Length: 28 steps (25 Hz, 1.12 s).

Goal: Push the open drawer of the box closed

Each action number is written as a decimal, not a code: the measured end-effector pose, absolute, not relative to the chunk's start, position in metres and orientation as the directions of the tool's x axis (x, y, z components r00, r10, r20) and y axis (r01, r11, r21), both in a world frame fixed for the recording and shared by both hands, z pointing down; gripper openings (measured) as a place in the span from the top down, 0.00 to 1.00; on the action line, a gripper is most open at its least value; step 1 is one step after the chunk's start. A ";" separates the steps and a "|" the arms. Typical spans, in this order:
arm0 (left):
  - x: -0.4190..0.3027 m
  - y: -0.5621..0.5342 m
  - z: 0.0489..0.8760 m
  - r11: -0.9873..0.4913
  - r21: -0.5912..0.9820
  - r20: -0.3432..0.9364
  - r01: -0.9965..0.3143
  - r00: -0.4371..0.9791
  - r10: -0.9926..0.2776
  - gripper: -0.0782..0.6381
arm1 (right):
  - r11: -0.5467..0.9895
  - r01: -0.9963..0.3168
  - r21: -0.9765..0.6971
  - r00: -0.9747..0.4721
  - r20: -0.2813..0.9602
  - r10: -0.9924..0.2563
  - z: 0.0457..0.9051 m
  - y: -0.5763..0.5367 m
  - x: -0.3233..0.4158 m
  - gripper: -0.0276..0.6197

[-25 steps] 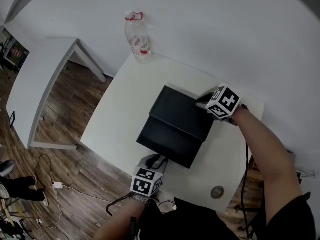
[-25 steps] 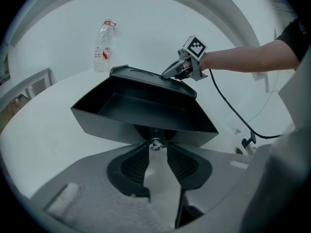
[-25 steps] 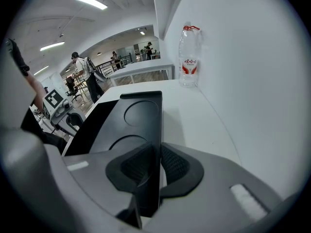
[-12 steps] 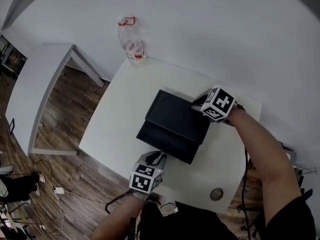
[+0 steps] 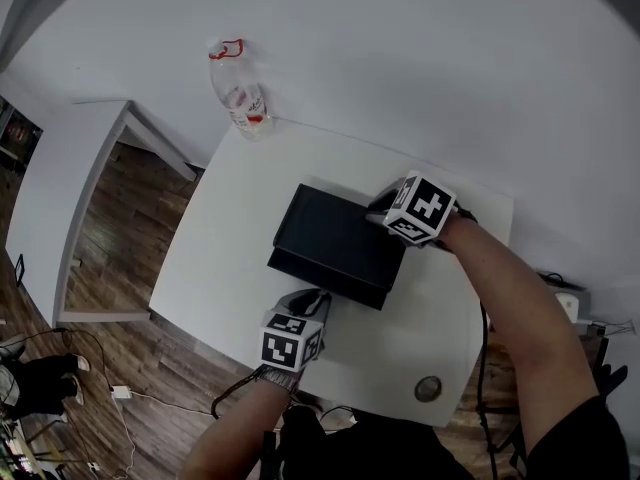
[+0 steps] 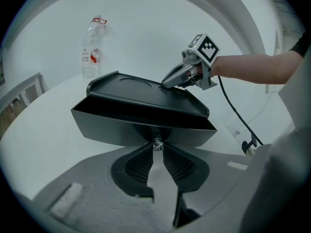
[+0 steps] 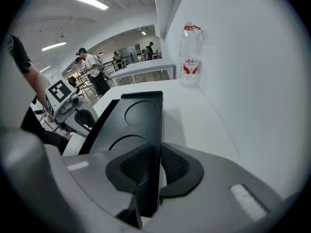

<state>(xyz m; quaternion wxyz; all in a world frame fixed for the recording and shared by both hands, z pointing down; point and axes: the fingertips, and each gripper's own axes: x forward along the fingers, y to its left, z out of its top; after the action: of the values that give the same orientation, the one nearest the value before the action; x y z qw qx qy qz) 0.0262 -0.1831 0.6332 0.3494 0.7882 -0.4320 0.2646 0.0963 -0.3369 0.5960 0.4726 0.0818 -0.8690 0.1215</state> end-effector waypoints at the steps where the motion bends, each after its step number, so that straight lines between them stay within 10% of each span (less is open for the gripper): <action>1: 0.027 -0.185 0.633 -0.382 0.323 0.719 -0.866 0.487 -0.496 0.80 | 0.957 -0.257 -0.137 -0.543 0.839 -0.026 0.596 -0.337 0.096 0.86; 28: 0.040 -0.221 0.635 -0.333 0.353 0.718 -0.874 0.481 -0.503 0.80 | 0.961 -0.236 -0.144 -0.566 0.824 -0.015 0.595 -0.336 0.097 0.86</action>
<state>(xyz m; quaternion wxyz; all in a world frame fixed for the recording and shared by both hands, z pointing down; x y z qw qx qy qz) 0.0405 -0.2206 0.6354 0.3701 0.7769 -0.4431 0.2511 0.0974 -0.3360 0.5945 0.4603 0.0715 -0.8767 0.1198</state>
